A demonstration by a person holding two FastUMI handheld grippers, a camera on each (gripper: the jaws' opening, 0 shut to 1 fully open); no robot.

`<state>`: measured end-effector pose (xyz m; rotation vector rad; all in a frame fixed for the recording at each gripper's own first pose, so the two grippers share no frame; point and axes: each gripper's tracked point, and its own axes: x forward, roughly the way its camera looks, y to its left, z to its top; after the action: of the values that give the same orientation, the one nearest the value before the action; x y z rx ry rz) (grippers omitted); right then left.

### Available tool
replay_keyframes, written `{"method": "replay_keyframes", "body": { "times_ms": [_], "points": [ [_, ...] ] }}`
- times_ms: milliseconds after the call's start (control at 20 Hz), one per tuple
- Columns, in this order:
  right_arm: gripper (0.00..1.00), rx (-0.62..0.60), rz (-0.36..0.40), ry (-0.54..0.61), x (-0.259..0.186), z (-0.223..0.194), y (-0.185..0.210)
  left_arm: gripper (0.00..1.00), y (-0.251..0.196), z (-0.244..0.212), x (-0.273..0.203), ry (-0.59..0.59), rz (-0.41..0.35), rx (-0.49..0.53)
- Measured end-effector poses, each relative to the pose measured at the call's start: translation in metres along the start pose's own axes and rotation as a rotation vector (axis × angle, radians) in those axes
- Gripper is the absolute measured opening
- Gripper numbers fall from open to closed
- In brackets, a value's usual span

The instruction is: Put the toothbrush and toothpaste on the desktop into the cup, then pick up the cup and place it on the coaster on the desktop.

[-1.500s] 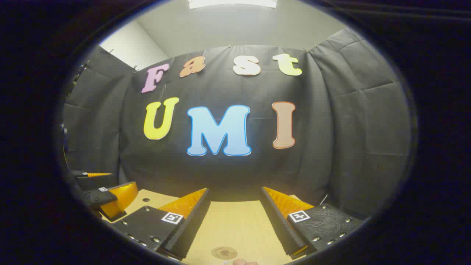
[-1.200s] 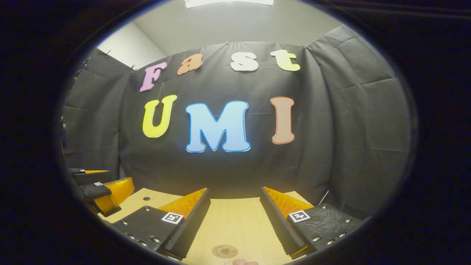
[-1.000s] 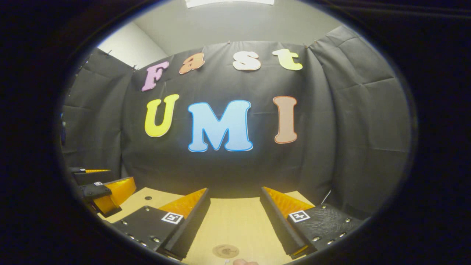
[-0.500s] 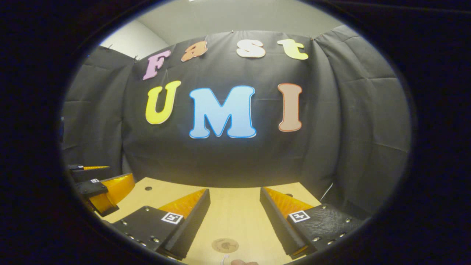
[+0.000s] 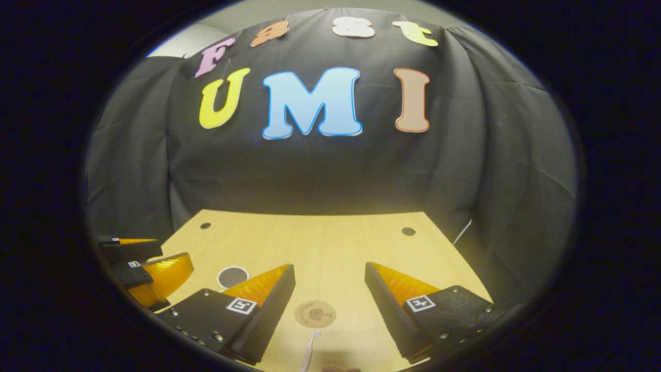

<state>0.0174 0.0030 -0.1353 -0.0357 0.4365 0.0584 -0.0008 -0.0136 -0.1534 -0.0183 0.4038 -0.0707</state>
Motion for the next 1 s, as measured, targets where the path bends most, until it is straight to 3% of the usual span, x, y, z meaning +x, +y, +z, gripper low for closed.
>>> {"method": "replay_keyframes", "body": {
  "times_ms": [600,1000],
  "points": [
    [0.89,0.03,0.045,0.47,0.017,-0.143,0.016,0.98,-0.007,-0.153,0.015,0.412,-0.053,0.017],
    [0.91,0.043,0.062,0.702,0.016,-0.215,0.028,0.97,-0.01,-0.216,0.015,0.616,-0.082,0.012]
  ]
}}
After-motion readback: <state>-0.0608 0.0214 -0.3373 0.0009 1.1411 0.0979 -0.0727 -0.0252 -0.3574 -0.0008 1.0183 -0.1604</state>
